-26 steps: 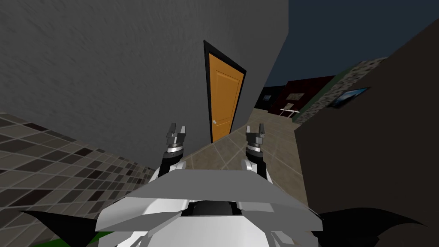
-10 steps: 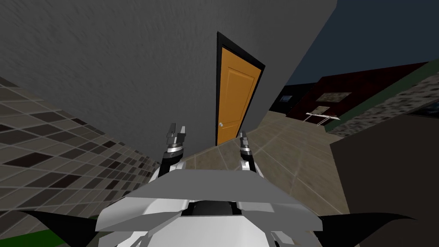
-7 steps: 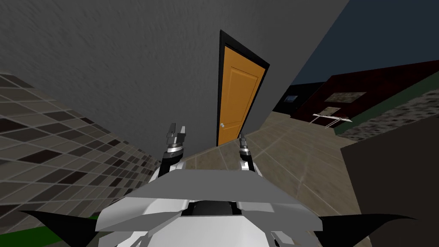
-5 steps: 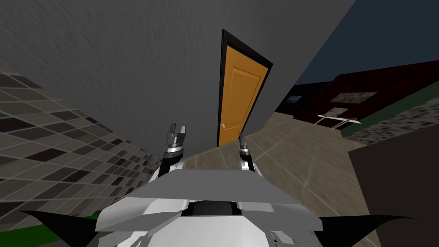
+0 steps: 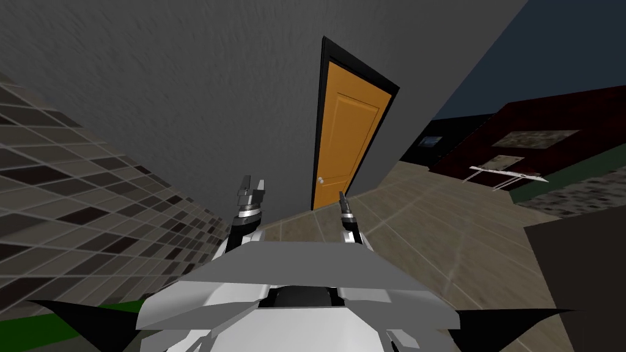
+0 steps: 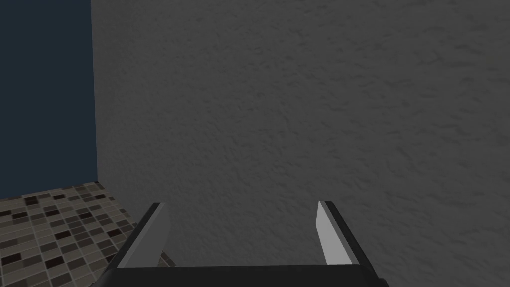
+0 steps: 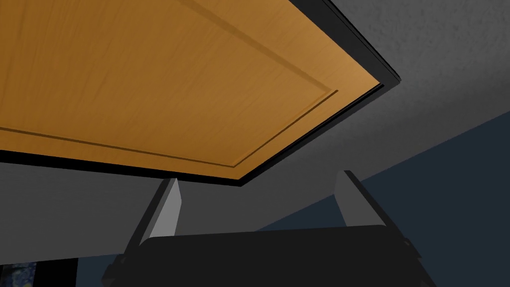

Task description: Pull the door open

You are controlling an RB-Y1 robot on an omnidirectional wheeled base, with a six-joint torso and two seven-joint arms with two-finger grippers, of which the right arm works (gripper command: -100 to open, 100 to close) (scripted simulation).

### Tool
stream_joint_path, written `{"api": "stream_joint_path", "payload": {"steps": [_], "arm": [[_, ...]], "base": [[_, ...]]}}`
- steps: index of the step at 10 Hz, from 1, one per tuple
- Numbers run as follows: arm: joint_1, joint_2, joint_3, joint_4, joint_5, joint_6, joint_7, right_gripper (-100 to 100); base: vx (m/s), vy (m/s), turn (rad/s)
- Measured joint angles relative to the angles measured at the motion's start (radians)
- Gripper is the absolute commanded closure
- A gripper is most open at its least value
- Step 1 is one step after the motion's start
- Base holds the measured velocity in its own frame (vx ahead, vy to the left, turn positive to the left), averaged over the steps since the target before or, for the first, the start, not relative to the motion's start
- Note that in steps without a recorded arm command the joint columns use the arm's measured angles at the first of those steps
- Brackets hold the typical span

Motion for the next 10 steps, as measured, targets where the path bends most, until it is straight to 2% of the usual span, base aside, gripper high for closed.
{"api": "stream_joint_path", "payload": {"steps": [2, 6, 8, 9, 10], "arm": [[-0.02, -0.007, 0.0, 0.054, 0.001, -0.012, 0.037, -100], [-0.052, -0.036, 0.001, 0.167, 0.002, -0.037, 0.138, -100], [-0.068, -0.044, 0.001, 0.213, 0.003, -0.039, 0.185, -100], [-0.066, -0.048, 0.002, 0.222, 0.003, -0.038, 0.202, -100], [-0.072, -0.048, 0.001, 0.245, 0.004, -0.048, 0.207, -100]], "base": [[0.065, -0.004, 0.143], [0.069, -0.009, 0.094], [0.052, -0.015, 0.072], [0.016, -0.004, -0.005], [0.034, -0.002, 0.106]]}}
